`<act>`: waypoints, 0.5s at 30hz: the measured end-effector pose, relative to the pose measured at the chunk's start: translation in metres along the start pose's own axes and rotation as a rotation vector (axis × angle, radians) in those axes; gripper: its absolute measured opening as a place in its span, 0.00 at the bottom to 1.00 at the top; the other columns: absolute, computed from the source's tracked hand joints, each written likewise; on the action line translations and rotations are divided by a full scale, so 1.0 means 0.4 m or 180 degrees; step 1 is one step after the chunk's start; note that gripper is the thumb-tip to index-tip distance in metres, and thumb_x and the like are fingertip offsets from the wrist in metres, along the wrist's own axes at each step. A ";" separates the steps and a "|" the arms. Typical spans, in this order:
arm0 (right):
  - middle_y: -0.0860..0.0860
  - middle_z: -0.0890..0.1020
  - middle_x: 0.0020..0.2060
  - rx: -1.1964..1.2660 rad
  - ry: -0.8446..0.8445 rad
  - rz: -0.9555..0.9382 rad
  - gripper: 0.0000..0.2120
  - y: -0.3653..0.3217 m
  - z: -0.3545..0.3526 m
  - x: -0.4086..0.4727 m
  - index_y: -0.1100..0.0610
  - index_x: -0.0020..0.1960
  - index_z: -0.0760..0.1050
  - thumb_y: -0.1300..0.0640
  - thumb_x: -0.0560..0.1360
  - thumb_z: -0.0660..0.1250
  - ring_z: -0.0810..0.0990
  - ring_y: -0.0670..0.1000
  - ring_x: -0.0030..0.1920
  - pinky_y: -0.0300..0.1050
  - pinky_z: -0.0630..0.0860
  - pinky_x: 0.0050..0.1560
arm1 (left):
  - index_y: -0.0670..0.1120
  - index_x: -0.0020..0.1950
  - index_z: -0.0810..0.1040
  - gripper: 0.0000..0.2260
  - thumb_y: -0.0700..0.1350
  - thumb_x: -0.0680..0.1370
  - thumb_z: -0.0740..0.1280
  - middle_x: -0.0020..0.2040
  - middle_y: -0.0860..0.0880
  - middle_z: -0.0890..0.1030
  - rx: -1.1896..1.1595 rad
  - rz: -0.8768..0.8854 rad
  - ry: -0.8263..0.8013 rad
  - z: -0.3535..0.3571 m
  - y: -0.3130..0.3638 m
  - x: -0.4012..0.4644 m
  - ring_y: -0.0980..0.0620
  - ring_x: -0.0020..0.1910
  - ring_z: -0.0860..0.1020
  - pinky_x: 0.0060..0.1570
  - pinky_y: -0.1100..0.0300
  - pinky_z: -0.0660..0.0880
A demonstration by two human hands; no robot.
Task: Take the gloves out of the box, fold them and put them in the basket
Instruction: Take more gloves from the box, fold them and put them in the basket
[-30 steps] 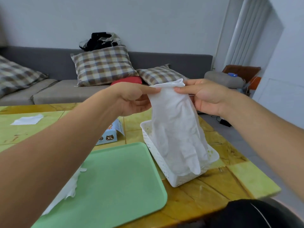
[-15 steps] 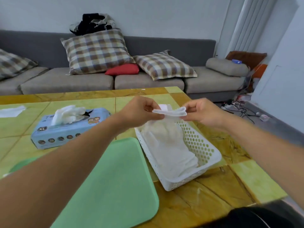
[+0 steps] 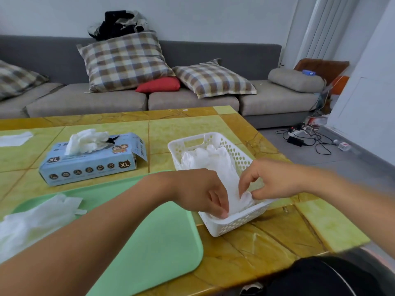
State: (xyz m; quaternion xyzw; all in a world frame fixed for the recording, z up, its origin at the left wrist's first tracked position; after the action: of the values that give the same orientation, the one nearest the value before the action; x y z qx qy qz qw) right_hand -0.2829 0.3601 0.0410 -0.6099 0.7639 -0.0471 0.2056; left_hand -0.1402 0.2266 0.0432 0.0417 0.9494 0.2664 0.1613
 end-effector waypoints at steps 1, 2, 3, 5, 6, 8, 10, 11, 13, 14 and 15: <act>0.37 0.85 0.51 -0.0121 -0.0227 0.0069 0.15 -0.006 -0.011 -0.004 0.42 0.53 0.85 0.59 0.73 0.69 0.81 0.40 0.53 0.44 0.75 0.61 | 0.51 0.56 0.85 0.08 0.49 0.79 0.71 0.50 0.58 0.86 -0.0016 0.0002 -0.0026 -0.006 0.005 -0.001 0.64 0.49 0.82 0.59 0.59 0.78; 0.36 0.84 0.52 -0.0169 -0.0394 0.0137 0.16 -0.011 -0.025 -0.006 0.42 0.55 0.84 0.59 0.73 0.68 0.80 0.39 0.54 0.44 0.76 0.62 | 0.51 0.56 0.85 0.07 0.48 0.79 0.70 0.51 0.58 0.86 -0.0004 0.0007 0.0083 -0.016 0.007 0.000 0.64 0.49 0.81 0.58 0.60 0.78; 0.37 0.84 0.53 -0.0131 -0.0434 0.0186 0.16 -0.019 -0.043 -0.004 0.43 0.56 0.84 0.59 0.75 0.68 0.81 0.39 0.55 0.43 0.77 0.61 | 0.50 0.55 0.85 0.07 0.47 0.80 0.69 0.50 0.58 0.86 0.0075 0.0021 0.0326 -0.030 0.008 0.003 0.64 0.48 0.81 0.57 0.61 0.78; 0.40 0.86 0.50 0.0156 0.0027 0.0193 0.10 -0.038 -0.080 0.025 0.46 0.55 0.85 0.56 0.77 0.69 0.83 0.41 0.52 0.45 0.80 0.58 | 0.48 0.52 0.86 0.07 0.46 0.79 0.69 0.48 0.55 0.86 0.0464 -0.0028 0.0983 -0.065 0.000 0.013 0.60 0.46 0.82 0.54 0.58 0.78; 0.41 0.87 0.47 0.0270 0.0386 0.0171 0.07 -0.045 -0.093 0.053 0.47 0.53 0.86 0.53 0.77 0.71 0.84 0.42 0.50 0.45 0.81 0.54 | 0.48 0.51 0.86 0.08 0.49 0.79 0.69 0.48 0.54 0.86 0.0726 -0.0172 0.1252 -0.081 -0.008 0.018 0.57 0.46 0.82 0.53 0.55 0.78; 0.43 0.86 0.44 0.0130 0.0700 0.0188 0.07 -0.061 -0.088 0.123 0.51 0.52 0.86 0.52 0.74 0.76 0.83 0.42 0.46 0.40 0.79 0.47 | 0.49 0.51 0.85 0.11 0.56 0.77 0.70 0.48 0.53 0.85 0.1196 -0.0572 0.1428 -0.098 -0.026 0.035 0.52 0.49 0.81 0.53 0.51 0.79; 0.46 0.86 0.45 -0.0108 0.0517 0.0425 0.16 -0.060 -0.055 0.193 0.55 0.53 0.86 0.51 0.67 0.82 0.83 0.47 0.46 0.43 0.79 0.49 | 0.48 0.53 0.83 0.14 0.57 0.76 0.71 0.50 0.51 0.83 0.1461 -0.0853 0.1259 -0.097 -0.040 0.055 0.49 0.52 0.80 0.53 0.51 0.78; 0.48 0.85 0.47 -0.0145 0.0441 0.0585 0.20 -0.053 -0.040 0.218 0.56 0.54 0.85 0.51 0.64 0.83 0.83 0.50 0.48 0.46 0.80 0.51 | 0.47 0.54 0.82 0.15 0.56 0.75 0.72 0.50 0.50 0.81 0.1563 -0.0978 0.1193 -0.094 -0.044 0.063 0.48 0.53 0.79 0.52 0.52 0.78; 0.50 0.83 0.55 -0.0224 0.0456 0.0816 0.30 -0.038 -0.029 0.251 0.55 0.61 0.81 0.50 0.62 0.85 0.81 0.52 0.55 0.47 0.79 0.53 | 0.47 0.54 0.78 0.15 0.55 0.74 0.73 0.46 0.49 0.74 0.1788 -0.1224 0.1217 -0.094 -0.056 0.071 0.46 0.52 0.79 0.47 0.54 0.75; 0.50 0.80 0.61 -0.0332 0.0511 0.0867 0.39 -0.032 -0.027 0.259 0.53 0.68 0.77 0.50 0.60 0.85 0.79 0.53 0.59 0.47 0.79 0.55 | 0.47 0.52 0.75 0.16 0.55 0.74 0.74 0.44 0.50 0.71 0.1916 -0.1344 0.1246 -0.093 -0.065 0.074 0.46 0.51 0.79 0.45 0.55 0.73; 0.49 0.75 0.66 -0.0461 0.0532 0.0870 0.47 -0.027 -0.023 0.266 0.50 0.74 0.70 0.49 0.59 0.86 0.77 0.53 0.64 0.48 0.78 0.57 | 0.48 0.50 0.71 0.18 0.56 0.73 0.75 0.42 0.51 0.69 0.2004 -0.1462 0.1264 -0.092 -0.075 0.078 0.47 0.48 0.78 0.44 0.56 0.71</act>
State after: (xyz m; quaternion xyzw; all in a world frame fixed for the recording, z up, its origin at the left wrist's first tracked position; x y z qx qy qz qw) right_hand -0.2945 0.2546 0.0255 -0.5075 0.8555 -0.0141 0.1013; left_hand -0.1814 0.1878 0.0483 -0.1754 0.9815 -0.0760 0.0100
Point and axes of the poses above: each hand's wrist, its own x-axis towards the middle knuckle, its own z-axis out of the palm, y = z × x, the point moved 3 cm from there along x, towards the middle knuckle
